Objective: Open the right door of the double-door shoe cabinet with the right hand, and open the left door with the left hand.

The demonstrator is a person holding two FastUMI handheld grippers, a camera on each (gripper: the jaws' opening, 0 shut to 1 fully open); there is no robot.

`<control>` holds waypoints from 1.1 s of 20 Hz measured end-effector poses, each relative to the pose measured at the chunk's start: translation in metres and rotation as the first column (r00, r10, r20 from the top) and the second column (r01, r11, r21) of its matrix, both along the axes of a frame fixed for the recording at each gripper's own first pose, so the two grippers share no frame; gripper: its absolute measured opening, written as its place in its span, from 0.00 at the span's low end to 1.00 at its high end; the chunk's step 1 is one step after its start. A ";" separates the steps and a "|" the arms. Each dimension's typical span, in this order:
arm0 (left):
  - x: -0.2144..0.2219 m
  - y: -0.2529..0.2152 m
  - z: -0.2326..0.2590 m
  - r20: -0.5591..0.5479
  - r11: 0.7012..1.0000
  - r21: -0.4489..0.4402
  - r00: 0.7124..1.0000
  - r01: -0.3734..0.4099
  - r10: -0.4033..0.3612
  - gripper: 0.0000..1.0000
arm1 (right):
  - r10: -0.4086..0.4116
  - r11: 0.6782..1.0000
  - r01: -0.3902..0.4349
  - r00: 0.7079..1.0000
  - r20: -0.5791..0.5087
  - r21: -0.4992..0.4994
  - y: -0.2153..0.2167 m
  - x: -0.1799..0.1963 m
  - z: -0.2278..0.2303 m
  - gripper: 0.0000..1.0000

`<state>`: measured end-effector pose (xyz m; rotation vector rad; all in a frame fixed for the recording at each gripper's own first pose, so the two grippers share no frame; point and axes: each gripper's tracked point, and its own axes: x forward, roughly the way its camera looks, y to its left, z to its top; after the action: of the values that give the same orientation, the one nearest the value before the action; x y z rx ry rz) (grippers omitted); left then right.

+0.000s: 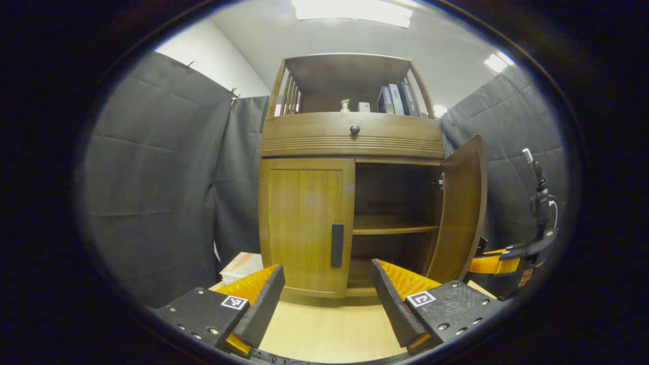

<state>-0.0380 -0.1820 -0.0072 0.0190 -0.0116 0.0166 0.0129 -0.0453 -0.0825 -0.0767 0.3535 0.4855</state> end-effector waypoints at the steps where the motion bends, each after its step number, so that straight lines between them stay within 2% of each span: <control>1: -0.004 -0.003 -0.002 -0.002 1.000 -0.007 1.000 -0.010 0.009 1.00 | 0.007 1.000 -0.007 1.000 0.000 0.002 -0.006 0.000 0.001 0.26; 9: -0.029 -0.053 -0.022 -0.034 0.997 -0.046 0.998 -0.063 0.061 1.00 | 0.046 0.999 -0.046 0.999 0.020 0.026 -0.063 0.003 0.005 0.26; 12: -0.029 -0.067 -0.019 -0.033 0.997 -0.031 0.997 -0.065 0.064 1.00 | 0.025 0.999 -0.026 0.998 0.062 0.020 -0.088 0.019 0.017 0.25; 13: -0.028 -0.071 -0.019 -0.030 0.998 -0.026 0.998 -0.064 0.063 1.00 | 0.033 0.999 -0.035 0.998 0.058 0.034 -0.091 0.021 0.017 0.23; 14: -0.026 -0.076 -0.016 -0.026 0.998 -0.023 0.998 -0.061 0.061 1.00 | 0.050 0.997 -0.053 0.998 0.042 0.053 -0.089 0.018 0.014 0.28; 15: -0.026 -0.079 -0.014 -0.024 0.998 -0.022 0.998 -0.057 0.056 1.00 | 0.050 0.996 -0.052 0.998 0.038 0.066 -0.087 0.018 0.014 0.16; 16: -0.025 -0.083 -0.013 -0.022 0.998 -0.021 0.998 -0.051 0.051 1.00 | 0.041 0.997 -0.044 0.998 0.044 0.065 -0.088 0.019 0.015 0.17; 17: -0.024 -0.086 -0.012 -0.022 0.999 -0.019 0.999 -0.047 0.047 1.00 | 0.035 0.997 -0.038 0.998 0.051 0.061 -0.087 0.018 0.014 0.23; 22: -0.021 -0.088 -0.011 -0.038 0.999 0.002 0.999 -0.032 0.032 1.00 | -0.003 0.997 -0.001 0.999 0.051 0.079 -0.092 0.012 0.017 0.23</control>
<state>-0.0587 -0.2704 -0.0179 0.0211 0.0264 0.0481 0.0250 -0.1371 -0.0656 -0.0122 0.2837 0.4949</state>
